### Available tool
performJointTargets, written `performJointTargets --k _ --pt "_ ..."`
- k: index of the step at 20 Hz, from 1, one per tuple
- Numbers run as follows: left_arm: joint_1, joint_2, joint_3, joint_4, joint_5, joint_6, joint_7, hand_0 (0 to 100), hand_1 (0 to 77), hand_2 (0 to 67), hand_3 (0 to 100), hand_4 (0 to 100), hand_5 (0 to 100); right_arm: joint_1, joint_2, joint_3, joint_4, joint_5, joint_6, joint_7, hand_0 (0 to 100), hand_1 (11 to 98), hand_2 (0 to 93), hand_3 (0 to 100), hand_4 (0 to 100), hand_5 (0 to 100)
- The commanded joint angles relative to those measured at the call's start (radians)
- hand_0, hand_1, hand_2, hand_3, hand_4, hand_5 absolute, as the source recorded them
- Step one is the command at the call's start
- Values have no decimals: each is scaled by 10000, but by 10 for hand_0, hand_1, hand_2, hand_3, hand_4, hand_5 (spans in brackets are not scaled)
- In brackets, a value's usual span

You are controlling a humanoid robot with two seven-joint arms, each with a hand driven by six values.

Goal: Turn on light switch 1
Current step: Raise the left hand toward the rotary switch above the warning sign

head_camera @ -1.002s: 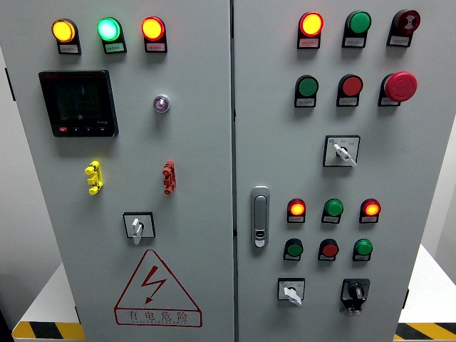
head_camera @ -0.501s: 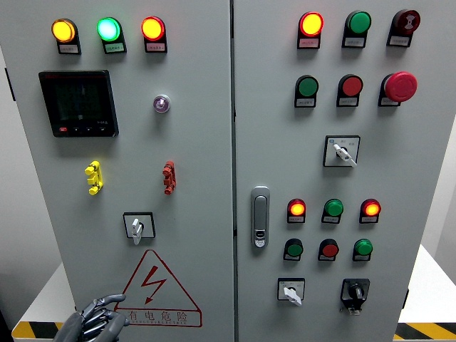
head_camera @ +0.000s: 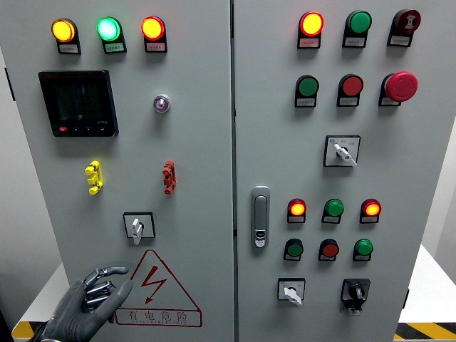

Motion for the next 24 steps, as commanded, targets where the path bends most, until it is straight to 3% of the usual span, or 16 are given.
performJointTargets --k 1,7,17,20,24 --pt "-276 0 16 -5 -226 13 256 0 530 336 889 1000 903 -1 -7 -1 -1 0 -8 0 0 196 0 197 194 105" --pt "-706 -15 46 -51 -456 319 807 0 526 357 897 1000 922 -1 -7 -1 -1 0 -8 0 0 198 0 197 194 105" --pt "-1304 -76 46 -82 -825 365 1835 0 531 387 908 1000 920 -1 -7 -16 -1 0 8 0 0 196 0 197 194 105" --pt "-1488 -61 62 -82 -809 824 1944 0 533 395 908 1000 910 -1 9 -1 -1 0 -8 0 0 197 0 197 194 105" --pt "-1550 -76 77 -97 -794 964 2097 0 536 404 907 1000 894 -1 9 -1 -1 0 -8 0 0 198 0 197 194 105"
